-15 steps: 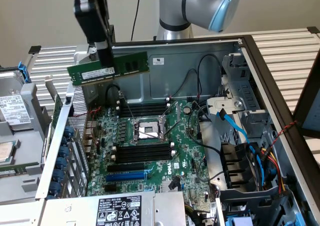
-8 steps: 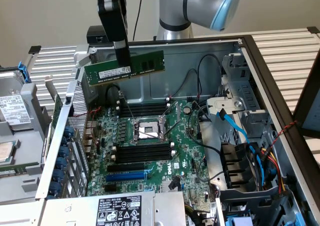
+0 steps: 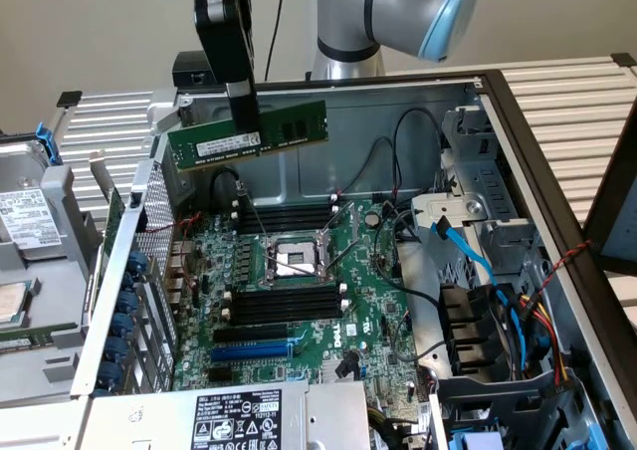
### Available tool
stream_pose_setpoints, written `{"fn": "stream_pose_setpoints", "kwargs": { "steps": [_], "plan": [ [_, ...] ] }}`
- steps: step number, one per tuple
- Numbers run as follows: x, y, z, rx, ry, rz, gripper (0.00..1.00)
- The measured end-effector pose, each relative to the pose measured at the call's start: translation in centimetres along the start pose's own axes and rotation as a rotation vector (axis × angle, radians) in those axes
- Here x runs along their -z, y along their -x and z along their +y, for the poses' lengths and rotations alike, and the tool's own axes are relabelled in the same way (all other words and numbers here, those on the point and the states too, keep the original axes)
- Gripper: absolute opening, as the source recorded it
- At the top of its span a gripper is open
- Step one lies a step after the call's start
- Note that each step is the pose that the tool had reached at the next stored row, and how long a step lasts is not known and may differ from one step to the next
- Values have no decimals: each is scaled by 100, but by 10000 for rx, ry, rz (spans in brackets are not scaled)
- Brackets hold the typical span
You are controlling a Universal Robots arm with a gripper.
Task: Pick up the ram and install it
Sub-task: 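Pick up the ram and move it above insertion slot, then insert the ram into the slot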
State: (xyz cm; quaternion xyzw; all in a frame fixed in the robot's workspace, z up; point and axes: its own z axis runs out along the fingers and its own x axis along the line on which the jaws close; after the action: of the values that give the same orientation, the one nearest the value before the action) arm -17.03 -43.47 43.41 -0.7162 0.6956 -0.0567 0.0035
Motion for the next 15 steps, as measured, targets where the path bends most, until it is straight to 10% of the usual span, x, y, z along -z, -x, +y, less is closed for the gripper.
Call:
{"fn": "stream_pose_setpoints", "kwargs": {
  "steps": [15],
  "plan": [
    [-7, 16, 0, -16, 1, 1, 12]
  ]
}}
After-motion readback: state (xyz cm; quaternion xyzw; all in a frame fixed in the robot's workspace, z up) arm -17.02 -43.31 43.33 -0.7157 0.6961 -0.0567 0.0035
